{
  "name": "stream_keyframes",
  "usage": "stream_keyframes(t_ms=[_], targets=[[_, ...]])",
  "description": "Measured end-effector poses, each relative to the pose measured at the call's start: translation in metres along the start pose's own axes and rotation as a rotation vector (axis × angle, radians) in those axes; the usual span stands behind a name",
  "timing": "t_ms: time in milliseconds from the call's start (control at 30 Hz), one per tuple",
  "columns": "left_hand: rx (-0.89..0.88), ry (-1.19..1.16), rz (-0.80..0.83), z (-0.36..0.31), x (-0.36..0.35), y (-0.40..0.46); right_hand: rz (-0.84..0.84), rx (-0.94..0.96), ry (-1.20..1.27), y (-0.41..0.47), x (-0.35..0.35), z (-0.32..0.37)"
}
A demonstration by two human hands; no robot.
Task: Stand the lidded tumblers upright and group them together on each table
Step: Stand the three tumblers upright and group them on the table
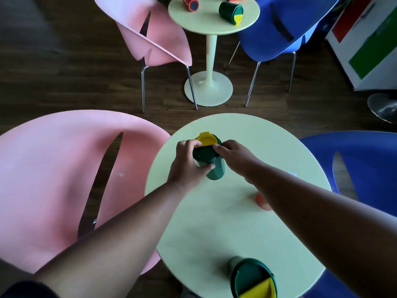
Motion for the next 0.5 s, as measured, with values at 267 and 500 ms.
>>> stream_keyframes(t_ms=[267,500], targets=[[-0.030,0.094,0.000,-0.018,-0.019,-0.043,0.027,0.012,-0.168,-0.033,0.008,-0.024],[-0.001,0.086,0.042,-0.018,-0.033,-0.068,0.077,-0.001,-0.246,-0.052,0.009,-0.040]])
Point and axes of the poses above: each hand's wrist, its own y-axis towards the middle knuckle, its own x-axis out of the back of the hand, z = x × y, the point moved 9 cm from there along y, towards the middle knuckle, and after that the axes turned 3 degrees about x, right-handed, at the moved point
